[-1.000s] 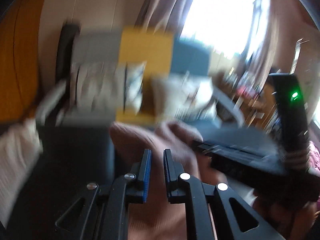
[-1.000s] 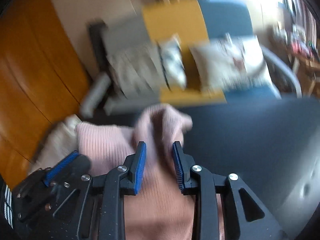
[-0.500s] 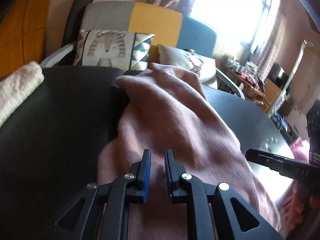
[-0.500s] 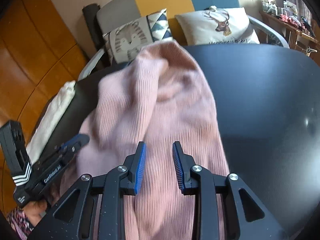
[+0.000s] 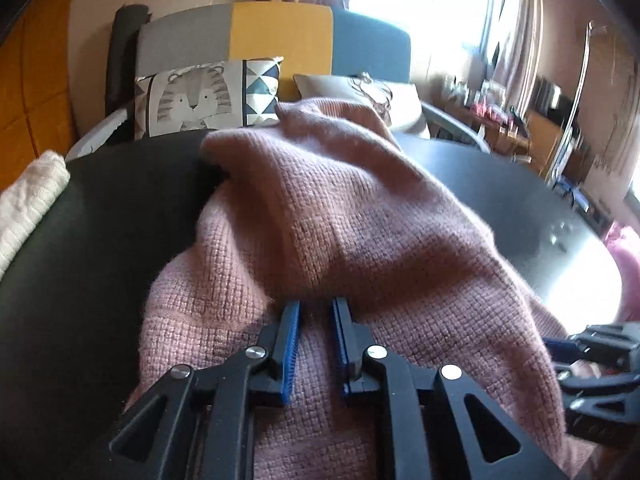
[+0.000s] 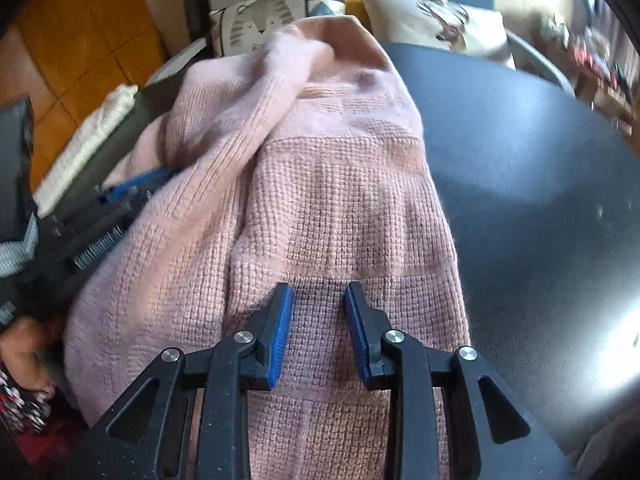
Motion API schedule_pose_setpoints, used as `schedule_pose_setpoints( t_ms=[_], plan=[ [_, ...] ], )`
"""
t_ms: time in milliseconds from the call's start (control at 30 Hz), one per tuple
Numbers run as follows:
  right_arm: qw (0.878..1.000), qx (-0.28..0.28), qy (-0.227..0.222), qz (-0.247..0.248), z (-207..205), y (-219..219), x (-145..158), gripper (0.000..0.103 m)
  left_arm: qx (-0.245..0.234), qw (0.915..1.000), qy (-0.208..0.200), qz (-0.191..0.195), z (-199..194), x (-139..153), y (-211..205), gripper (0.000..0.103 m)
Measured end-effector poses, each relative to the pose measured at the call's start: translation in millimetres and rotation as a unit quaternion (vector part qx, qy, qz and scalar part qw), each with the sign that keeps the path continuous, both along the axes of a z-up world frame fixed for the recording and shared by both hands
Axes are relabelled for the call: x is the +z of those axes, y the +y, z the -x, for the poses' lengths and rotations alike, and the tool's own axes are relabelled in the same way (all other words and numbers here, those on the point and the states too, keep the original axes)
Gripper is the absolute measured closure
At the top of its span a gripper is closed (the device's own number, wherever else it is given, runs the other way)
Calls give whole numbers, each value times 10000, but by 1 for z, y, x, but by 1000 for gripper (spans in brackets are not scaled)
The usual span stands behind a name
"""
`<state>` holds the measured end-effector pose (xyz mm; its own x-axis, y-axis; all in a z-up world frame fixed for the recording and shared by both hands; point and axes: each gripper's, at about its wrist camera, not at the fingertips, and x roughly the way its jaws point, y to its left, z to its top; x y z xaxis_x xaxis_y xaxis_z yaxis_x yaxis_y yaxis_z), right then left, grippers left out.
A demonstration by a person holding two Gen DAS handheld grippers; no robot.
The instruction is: Fold clothes
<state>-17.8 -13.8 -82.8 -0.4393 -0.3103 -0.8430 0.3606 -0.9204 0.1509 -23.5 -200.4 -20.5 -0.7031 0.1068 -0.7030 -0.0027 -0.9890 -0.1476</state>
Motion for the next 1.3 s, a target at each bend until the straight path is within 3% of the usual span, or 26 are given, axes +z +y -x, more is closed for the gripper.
schedule_pose_setpoints(
  t_ms=[67, 167, 233, 300, 500, 633, 767, 1033, 1300],
  plan=[
    [10000, -10, -8, 46, 0, 2, 1, 72, 8, 9997, -4, -239, -1, -2, -7, 84],
    [9976, -307, -197, 584, 0, 23, 11, 72, 27, 9989, 13, -473, -4, -4, -14, 84],
    [9979, -441, -240, 404, -3, 35, 15, 70, 40, 9988, 37, -493, -6, -6, -15, 84],
    [9985, -430, -332, 56, -9, 44, 15, 57, 46, 9990, 36, -443, -5, -5, -13, 84],
    [9991, -208, -306, 228, -31, 49, 17, 57, 47, 9992, 41, -403, -4, -5, -13, 83],
    [9993, 94, -304, -208, -27, 29, -1, 57, 49, 9990, 45, -446, -5, -5, -14, 83],
    [9972, 350, 37, -654, -26, 16, -3, 86, 53, 9988, 50, -486, -6, -5, -15, 83],
    [9915, -48, 248, -1279, 9, 43, -8, 88, 50, 9986, 48, -516, -8, -5, -15, 83],
    [9849, -626, 253, -1596, 76, 118, -20, 88, 46, 9987, 64, -513, -10, -5, -13, 83]
  ],
)
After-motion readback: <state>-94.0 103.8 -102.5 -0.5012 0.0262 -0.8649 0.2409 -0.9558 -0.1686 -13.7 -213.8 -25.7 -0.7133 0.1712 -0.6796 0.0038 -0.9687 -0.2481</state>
